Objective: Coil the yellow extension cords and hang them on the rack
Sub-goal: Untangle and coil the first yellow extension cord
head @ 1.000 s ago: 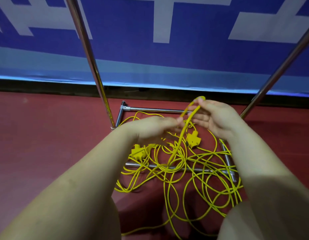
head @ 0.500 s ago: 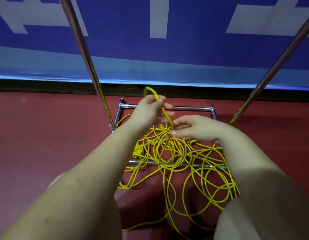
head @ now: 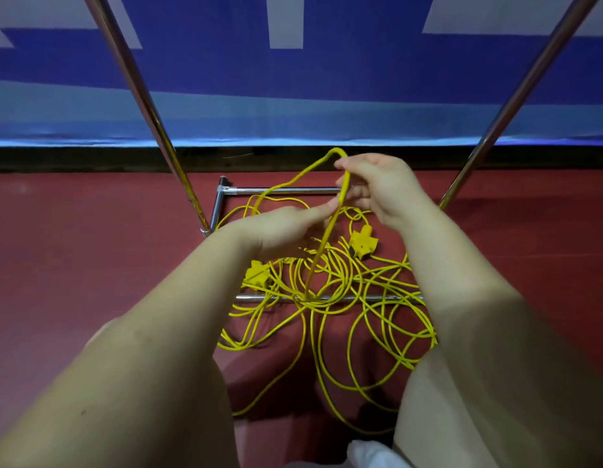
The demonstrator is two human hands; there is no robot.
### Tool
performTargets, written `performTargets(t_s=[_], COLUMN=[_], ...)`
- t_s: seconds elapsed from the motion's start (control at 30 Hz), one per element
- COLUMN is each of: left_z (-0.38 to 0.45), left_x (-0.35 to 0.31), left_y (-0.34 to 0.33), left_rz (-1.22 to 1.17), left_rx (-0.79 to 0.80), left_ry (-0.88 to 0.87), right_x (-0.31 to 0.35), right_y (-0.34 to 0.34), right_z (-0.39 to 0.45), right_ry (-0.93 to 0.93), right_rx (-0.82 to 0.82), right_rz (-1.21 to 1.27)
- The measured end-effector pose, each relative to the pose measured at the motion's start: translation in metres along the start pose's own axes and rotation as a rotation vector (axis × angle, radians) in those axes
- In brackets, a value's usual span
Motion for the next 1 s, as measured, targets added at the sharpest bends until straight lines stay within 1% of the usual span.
performTargets(t_s=[0.07, 0.13, 0.2, 0.23, 0.27, 0.33, 0.4, 0.43, 0.47, 0.5, 0.6, 0.63, 0.67, 0.7, 0.73, 0.8, 0.83, 0.87, 0.9, 0.93, 1.0], left_z=[-0.002, -0.003, -0.003, -0.002, -0.003, -0.004, -0.006, -0.005, -0.005, -0.006, -0.006, -0.005, -0.005, -0.004, -0.004, -0.004, -0.006, -0.006, -0.006, -0.006, -0.003], left_x=[0.0, 0.0, -0.001, -0.002, -0.004, -0.009, -0.014, -0.016, -0.016, -0.017, -0.016, -0.015, -0.014, -0.012, -0.008, 0.003, 0.008, 0.011, 0.014, 0.015, 0.013], left_y=[-0.004, -0.003, 0.004, 0.009, 0.015, 0.026, 0.032, 0.033, 0.035, 0.036, 0.043, 0.045, 0.045, 0.045, 0.041, 0.028, 0.02, 0.014, 0.01, 0.007, 0.005], left_rz=[0.007, 0.118, 0.124, 0.077, 0.005, -0.219, -0.469, -0.553, -0.61, -0.65, -0.726, -0.719, -0.65, -0.491, -0.257, 0.208, 0.368, 0.468, 0.515, 0.519, 0.466], left_rx=[0.038, 0.012, -0.068, -0.128, -0.202, -0.344, -0.418, -0.442, -0.467, -0.491, -0.557, -0.547, -0.518, -0.469, -0.383, -0.107, 0.021, 0.109, 0.153, 0.161, 0.1], left_ry=[-0.003, -0.063, -0.107, -0.123, -0.142, -0.191, -0.239, -0.261, -0.276, -0.286, -0.306, -0.309, -0.307, -0.289, -0.251, -0.142, -0.085, -0.049, -0.045, -0.066, -0.125], right_x=[0.003, 0.006, 0.007, 0.005, 0.003, -0.008, -0.027, -0.036, -0.043, -0.047, -0.048, -0.045, -0.039, -0.033, -0.028, -0.017, -0.013, -0.009, -0.006, -0.003, 0.002], right_y=[0.005, 0.009, 0.012, 0.012, 0.01, 0.006, 0.002, 0.0, -0.003, -0.006, -0.01, -0.01, -0.009, -0.008, -0.006, 0.003, 0.008, 0.012, 0.016, 0.019, 0.022], right_z=[0.003, 0.006, 0.01, 0.01, 0.009, 0.003, -0.003, -0.005, -0.008, -0.01, -0.011, -0.011, -0.012, -0.01, -0.008, -0.003, 0.0, 0.003, 0.004, 0.005, 0.008], right_ry=[-0.008, -0.011, -0.019, -0.032, -0.058, -0.123, -0.186, -0.206, -0.221, -0.228, -0.248, -0.271, -0.284, -0.286, -0.289, -0.311, -0.317, -0.317, -0.311, -0.29, -0.211], right_rx=[-0.032, -0.057, -0.018, 0.023, 0.069, 0.183, 0.355, 0.426, 0.474, 0.494, 0.468, 0.442, 0.404, 0.352, 0.278, 0.092, 0.008, -0.061, -0.107, -0.133, -0.135], right_rz=[0.165, 0.333, 0.379, 0.336, 0.226, -0.169, -0.607, -0.767, -0.857, -0.861, -0.705, -0.663, -0.607, -0.514, -0.376, -0.029, 0.135, 0.283, 0.413, 0.519, 0.648])
Point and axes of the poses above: each hand's wrist, its own z-axis towards the middle knuckle, its own y-axis out of the back of the hand, x = y × z, the point moved 2 cm from there along z, towards the middle knuckle, and after that the axes turned 14 degrees about z, right-handed, at the moved point
